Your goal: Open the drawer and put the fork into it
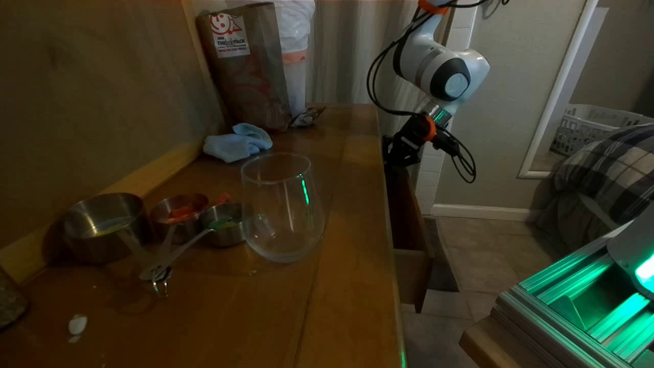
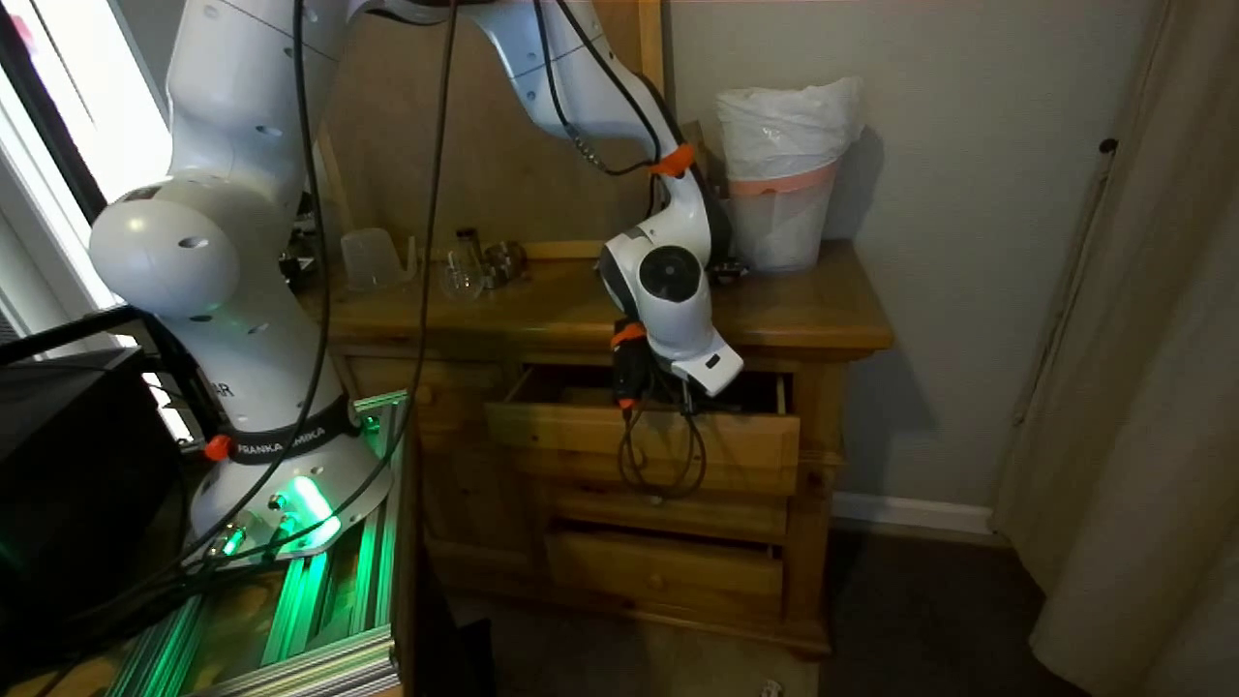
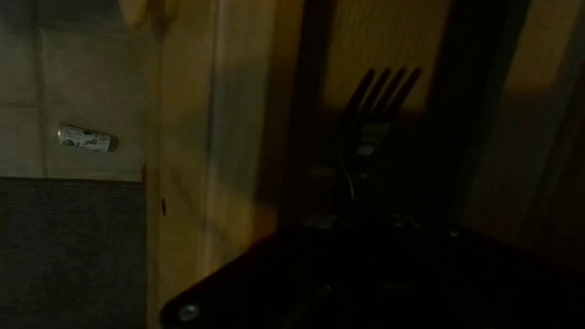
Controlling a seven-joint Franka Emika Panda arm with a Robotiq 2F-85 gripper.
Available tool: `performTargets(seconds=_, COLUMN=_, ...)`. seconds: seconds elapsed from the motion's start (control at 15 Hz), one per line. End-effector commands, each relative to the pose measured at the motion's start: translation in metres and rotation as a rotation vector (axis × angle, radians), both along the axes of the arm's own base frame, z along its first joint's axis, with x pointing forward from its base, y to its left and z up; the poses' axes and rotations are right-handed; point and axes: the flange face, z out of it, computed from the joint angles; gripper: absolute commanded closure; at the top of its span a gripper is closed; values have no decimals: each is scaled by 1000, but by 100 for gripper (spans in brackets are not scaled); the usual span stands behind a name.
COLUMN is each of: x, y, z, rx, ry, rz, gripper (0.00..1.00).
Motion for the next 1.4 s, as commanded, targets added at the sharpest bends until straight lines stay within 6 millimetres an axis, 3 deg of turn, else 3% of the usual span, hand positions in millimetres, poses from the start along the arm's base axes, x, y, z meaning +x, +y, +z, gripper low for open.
performTargets(seconds=0.0, x=7, y=9, z=-16, rx=-18, ry=1, rz=-1, gripper=98)
performTargets(seconds=0.53, x=8, y=10, z=-20, rx=-19, ry=18, rz=-5, gripper=98)
performTargets(seconds=0.6, x=8, y=10, z=-19, rx=-19, ry=18, rz=-6, gripper=68)
performTargets(seconds=0.93, x=9, y=8, z=-16, rx=-21, ry=17, rz=-13, gripper=49)
performTargets(seconds=1.33, x=5, y=3, z=3, rx=-25, ry=5, rz=-13, gripper=38)
